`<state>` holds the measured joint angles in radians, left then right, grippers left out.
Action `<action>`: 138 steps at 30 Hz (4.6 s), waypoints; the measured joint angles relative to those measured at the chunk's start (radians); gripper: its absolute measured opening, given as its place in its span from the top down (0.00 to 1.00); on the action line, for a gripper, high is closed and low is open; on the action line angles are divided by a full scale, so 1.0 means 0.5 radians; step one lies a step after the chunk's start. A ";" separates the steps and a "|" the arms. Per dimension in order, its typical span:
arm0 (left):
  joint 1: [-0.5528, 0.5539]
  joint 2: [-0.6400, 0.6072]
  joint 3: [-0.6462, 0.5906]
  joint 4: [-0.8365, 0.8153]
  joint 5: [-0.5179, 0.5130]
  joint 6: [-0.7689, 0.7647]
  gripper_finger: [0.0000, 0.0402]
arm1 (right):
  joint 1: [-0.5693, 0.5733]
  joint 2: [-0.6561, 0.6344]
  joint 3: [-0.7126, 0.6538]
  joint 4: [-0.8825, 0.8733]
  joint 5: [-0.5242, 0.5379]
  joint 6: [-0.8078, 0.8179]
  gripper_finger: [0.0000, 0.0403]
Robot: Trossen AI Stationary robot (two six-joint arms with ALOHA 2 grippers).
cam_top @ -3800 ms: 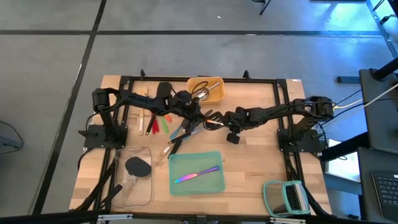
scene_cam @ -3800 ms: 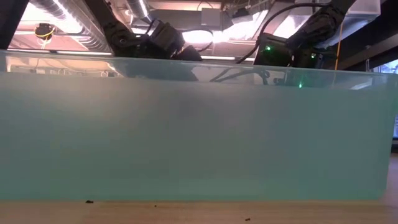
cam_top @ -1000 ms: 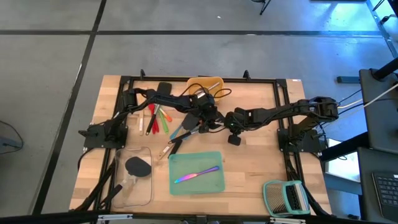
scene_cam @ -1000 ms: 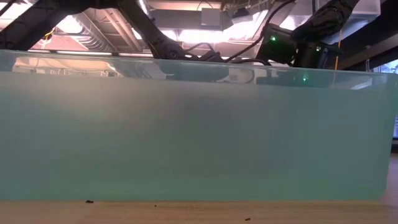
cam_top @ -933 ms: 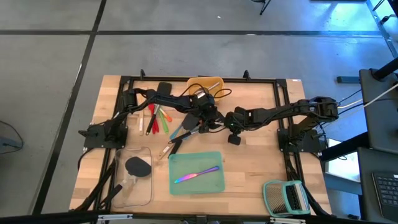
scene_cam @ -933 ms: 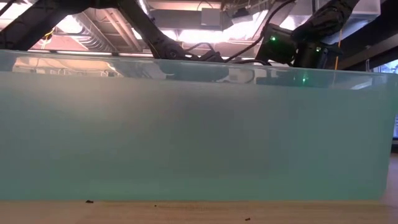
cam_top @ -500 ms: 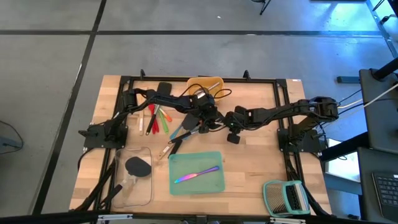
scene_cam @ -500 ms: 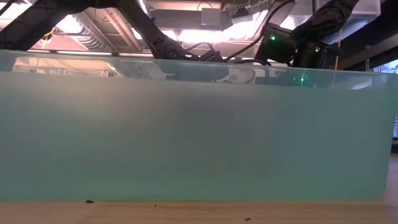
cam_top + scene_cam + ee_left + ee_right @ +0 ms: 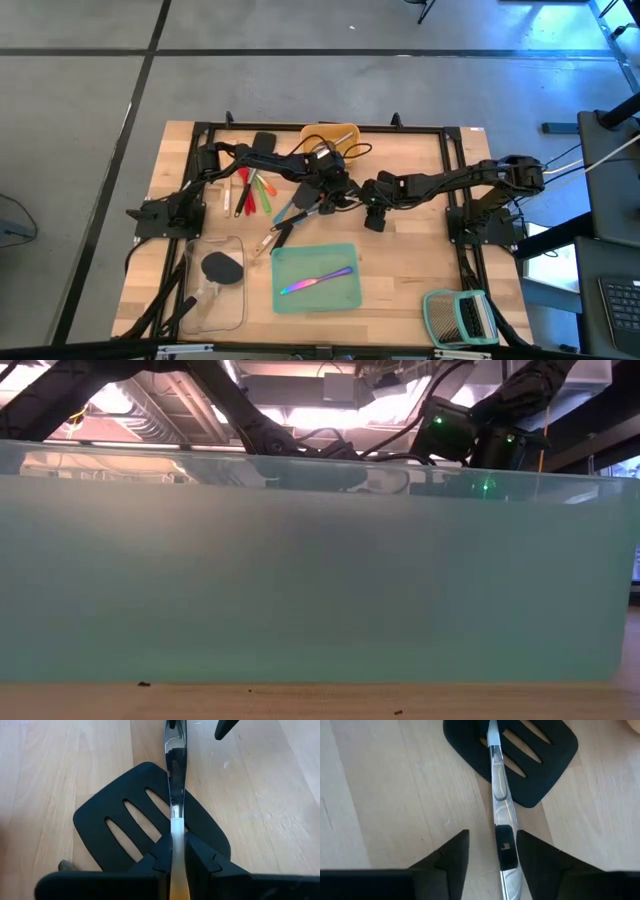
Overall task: Pick & Place Kitchen Items
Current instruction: Put the orange table knife into the green bin
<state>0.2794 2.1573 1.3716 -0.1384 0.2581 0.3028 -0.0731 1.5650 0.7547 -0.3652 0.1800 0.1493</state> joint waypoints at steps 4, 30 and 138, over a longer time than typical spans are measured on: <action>-0.024 -0.035 -0.005 -0.039 -0.021 0.024 0.94 | 0.000 0.029 0.004 0.052 0.001 0.000 0.56; -0.127 -0.098 -0.001 0.013 -0.124 0.098 0.94 | 0.001 0.251 0.013 0.188 -0.007 0.030 0.56; -0.375 -0.234 -0.060 -0.130 -0.905 0.362 1.00 | 0.016 0.068 0.081 0.251 -0.429 0.259 0.63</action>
<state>0.0921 2.0403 1.3415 -0.2033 -0.1945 0.4839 -0.0651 1.5990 0.7955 -0.2398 -0.0347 0.2787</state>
